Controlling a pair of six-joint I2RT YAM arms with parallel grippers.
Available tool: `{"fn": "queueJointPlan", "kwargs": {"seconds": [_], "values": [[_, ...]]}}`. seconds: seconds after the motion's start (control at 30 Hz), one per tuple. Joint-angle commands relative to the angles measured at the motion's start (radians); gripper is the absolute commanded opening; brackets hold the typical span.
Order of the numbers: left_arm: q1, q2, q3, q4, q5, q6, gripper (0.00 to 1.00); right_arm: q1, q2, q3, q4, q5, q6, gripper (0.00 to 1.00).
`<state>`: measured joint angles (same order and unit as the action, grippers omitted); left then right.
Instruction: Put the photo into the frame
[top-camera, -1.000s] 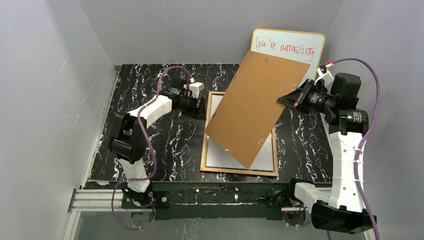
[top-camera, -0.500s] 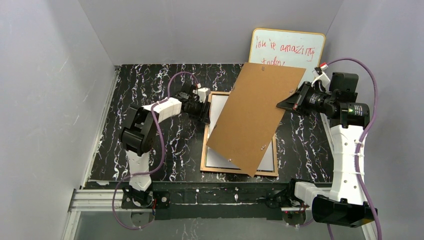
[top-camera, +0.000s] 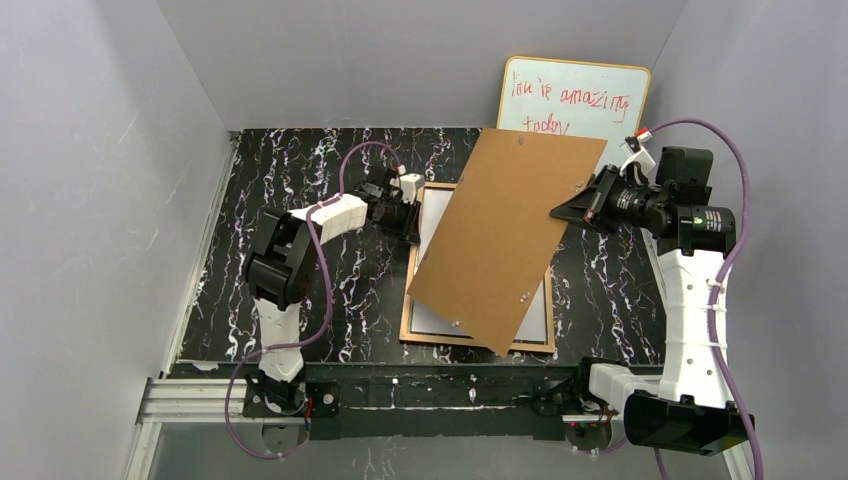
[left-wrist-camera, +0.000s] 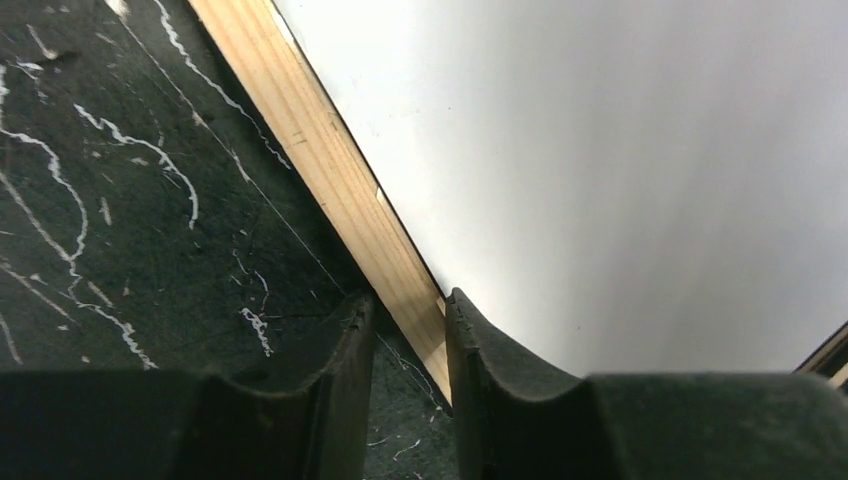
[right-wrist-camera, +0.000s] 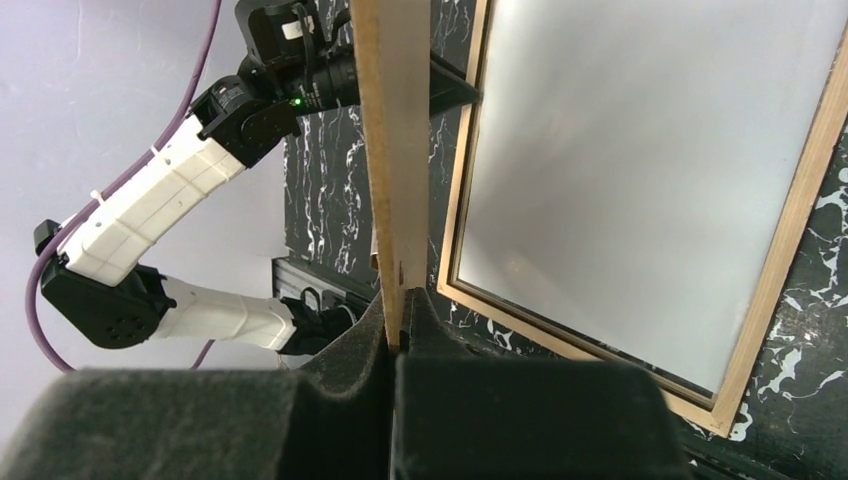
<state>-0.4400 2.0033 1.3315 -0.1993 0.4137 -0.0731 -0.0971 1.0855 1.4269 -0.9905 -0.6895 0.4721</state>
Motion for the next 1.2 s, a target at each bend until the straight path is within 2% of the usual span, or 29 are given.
{"fn": "queueJointPlan", "kwargs": {"seconds": [0.0, 0.27, 0.4, 0.77, 0.93, 1.03, 1.1, 1.17], "values": [[0.000, 0.007, 0.026, -0.028, -0.143, 0.051, 0.21, -0.004, -0.026, -0.032, 0.078, -0.089, 0.045, 0.01], [0.017, -0.022, 0.037, -0.033, -0.295, 0.064, 0.16, -0.004, -0.040, -0.133, 0.170, -0.156, 0.087, 0.01], [0.045, -0.038, 0.025, -0.019, -0.324, 0.051, 0.13, -0.004, -0.038, -0.190, 0.231, -0.199, 0.112, 0.01], [0.149, -0.086, -0.021, -0.005, -0.319, 0.051, 0.10, -0.003, -0.005, -0.359, 0.464, -0.305, 0.209, 0.01], [0.189, -0.110, -0.038, -0.006, -0.286, 0.065, 0.11, 0.019, 0.057, -0.384, 0.554, -0.328, 0.233, 0.01], [0.212, -0.124, -0.021, -0.022, -0.251, 0.068, 0.21, 0.050, 0.116, -0.383, 0.606, -0.334, 0.232, 0.01], [0.239, -0.135, 0.007, -0.043, -0.209, 0.066, 0.36, 0.071, 0.163, -0.377, 0.635, -0.347, 0.228, 0.01], [0.282, -0.154, 0.038, -0.051, -0.148, 0.048, 0.57, 0.088, 0.216, -0.370, 0.667, -0.364, 0.227, 0.01]]}}
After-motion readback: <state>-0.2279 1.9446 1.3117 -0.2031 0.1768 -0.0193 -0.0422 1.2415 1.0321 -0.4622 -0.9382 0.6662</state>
